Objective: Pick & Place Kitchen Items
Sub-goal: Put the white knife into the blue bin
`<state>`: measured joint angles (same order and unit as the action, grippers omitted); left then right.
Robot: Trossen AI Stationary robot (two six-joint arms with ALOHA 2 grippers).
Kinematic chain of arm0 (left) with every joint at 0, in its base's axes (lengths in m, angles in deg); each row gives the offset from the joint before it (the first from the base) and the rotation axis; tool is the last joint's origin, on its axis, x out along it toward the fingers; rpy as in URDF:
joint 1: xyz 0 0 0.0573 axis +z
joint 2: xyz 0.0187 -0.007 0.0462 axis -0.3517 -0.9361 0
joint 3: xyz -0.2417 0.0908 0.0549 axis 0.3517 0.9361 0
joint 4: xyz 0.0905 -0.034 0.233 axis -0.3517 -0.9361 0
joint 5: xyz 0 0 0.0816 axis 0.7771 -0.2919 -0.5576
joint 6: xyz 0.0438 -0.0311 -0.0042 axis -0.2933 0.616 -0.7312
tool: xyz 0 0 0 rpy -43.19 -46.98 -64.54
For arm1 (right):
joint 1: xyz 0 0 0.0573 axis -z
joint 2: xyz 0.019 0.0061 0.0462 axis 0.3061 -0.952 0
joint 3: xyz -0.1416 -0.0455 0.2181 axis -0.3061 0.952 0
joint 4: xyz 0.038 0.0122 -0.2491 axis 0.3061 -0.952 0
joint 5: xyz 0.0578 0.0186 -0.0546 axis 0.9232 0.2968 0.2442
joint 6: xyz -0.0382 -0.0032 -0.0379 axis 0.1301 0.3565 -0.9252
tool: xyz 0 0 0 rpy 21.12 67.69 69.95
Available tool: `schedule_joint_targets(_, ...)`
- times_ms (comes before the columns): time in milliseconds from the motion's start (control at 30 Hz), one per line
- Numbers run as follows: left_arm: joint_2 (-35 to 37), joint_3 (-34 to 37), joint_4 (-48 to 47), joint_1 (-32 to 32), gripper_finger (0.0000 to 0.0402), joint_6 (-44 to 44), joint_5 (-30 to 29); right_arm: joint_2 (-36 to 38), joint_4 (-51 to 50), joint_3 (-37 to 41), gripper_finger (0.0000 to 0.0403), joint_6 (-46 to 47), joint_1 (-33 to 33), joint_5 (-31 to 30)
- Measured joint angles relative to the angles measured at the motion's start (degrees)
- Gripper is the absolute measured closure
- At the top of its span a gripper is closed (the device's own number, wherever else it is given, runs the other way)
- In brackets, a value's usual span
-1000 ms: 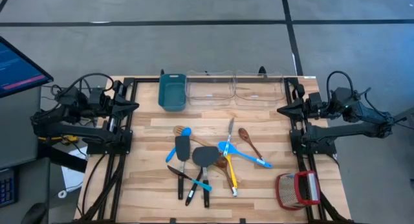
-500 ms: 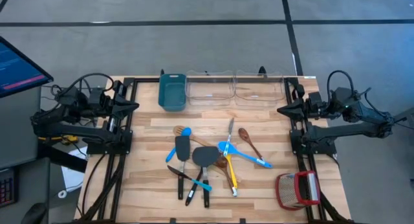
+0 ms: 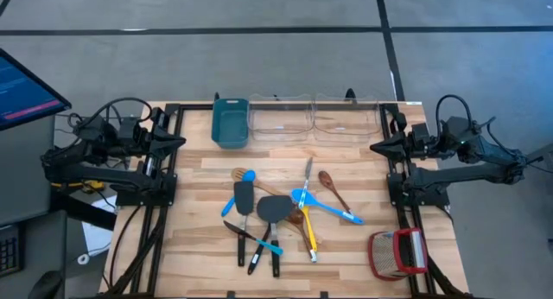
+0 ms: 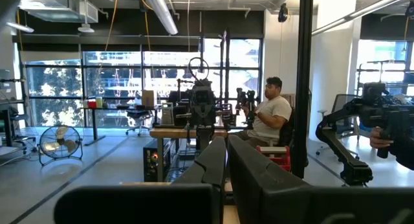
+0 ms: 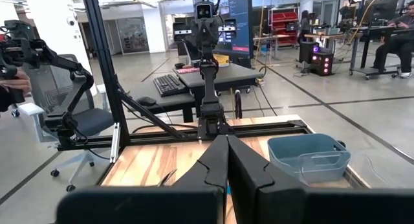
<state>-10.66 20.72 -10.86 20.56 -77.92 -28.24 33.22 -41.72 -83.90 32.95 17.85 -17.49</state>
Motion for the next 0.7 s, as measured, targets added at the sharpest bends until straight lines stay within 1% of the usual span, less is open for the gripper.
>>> schedule_joint_targets(700, -0.4, 0.0, 1.4, 0.0, 0.0393, 0.0, 0.0, 0.0, 0.0, 0.0, 0.0403, 0.0, 0.0, 0.0)
